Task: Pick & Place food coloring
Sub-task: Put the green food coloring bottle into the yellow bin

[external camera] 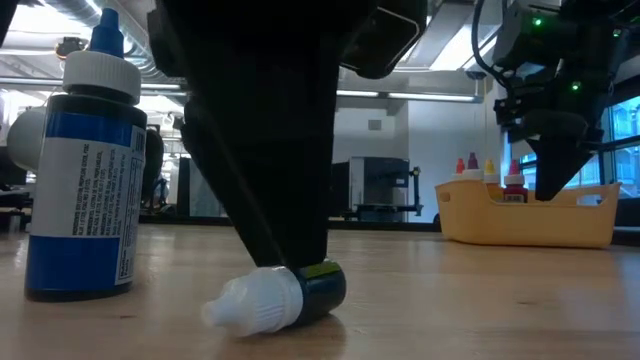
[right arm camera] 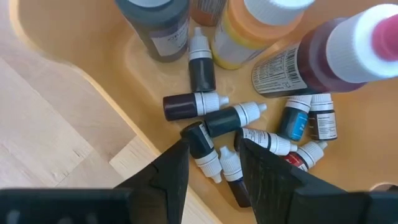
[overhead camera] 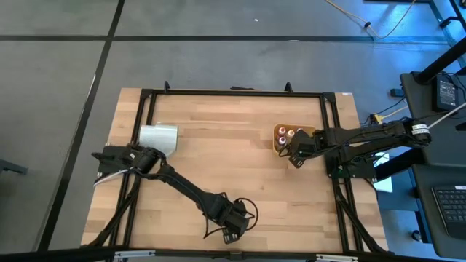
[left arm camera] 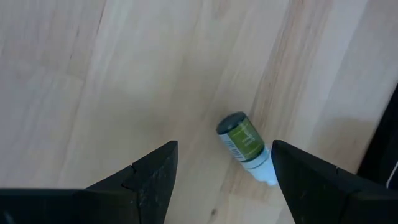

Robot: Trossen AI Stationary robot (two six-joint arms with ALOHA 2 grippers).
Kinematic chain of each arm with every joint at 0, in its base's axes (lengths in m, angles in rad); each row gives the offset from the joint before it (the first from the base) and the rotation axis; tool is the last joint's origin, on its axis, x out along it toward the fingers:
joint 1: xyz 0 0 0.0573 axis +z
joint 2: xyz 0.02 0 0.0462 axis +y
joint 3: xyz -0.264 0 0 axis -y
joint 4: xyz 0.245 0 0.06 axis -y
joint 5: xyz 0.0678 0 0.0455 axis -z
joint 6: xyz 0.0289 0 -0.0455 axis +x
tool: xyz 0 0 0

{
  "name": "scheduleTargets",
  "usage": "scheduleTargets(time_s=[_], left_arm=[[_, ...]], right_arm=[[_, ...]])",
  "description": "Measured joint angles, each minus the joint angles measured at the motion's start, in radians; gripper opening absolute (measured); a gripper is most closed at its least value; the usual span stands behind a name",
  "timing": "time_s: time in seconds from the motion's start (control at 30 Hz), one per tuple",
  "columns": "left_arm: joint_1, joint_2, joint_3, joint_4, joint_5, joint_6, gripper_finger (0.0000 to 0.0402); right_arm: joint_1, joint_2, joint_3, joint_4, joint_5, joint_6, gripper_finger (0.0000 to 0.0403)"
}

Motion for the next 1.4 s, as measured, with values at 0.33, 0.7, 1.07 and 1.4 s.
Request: scheduleTargets(time_s=[0.33,0.7,1.07,1.4], left_arm=[[0.028,0.03,0.002,0.013,0.059,0.0,0.0253],[0.025,0.025,0.001,0.003,0.044,-0.007,0.0252],[0.025,0.025,0.001,-0.007,0.03,0.024,0.0248],[0.024,0.025,0.001,-0.029,0.026,-0.004,0.0174]], right_arm=[[0.0,0.0,0.0,-0.001,0.0,-0.014,0.0145],[0.001,0.0,0.0,-0.001,0.0,-0.024,0.0145],[0.001,0.0,0.0,0.0,0.0,-0.023,0.0145],[0.001,0.0,0.0,0.0,0.0,-0.023,0.0145]])
